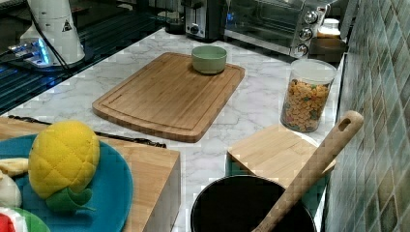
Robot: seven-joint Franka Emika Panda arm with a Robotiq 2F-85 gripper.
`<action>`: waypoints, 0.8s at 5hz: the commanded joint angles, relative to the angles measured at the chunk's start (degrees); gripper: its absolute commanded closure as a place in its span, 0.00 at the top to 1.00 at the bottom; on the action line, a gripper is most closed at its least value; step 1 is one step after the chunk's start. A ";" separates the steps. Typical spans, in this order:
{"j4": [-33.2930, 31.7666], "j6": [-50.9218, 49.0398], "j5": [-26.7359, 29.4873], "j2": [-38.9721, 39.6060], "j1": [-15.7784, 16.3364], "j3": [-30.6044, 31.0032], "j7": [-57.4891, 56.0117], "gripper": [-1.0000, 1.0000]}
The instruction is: Open the drawer.
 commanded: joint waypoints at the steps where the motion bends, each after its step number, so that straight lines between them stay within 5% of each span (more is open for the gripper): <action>1: -13.53 7.76 -8.83 -8.91 -2.24 -2.64 -21.01 1.00; 4: -20.58 20.91 -10.68 -8.47 -6.18 -9.19 -36.18 1.00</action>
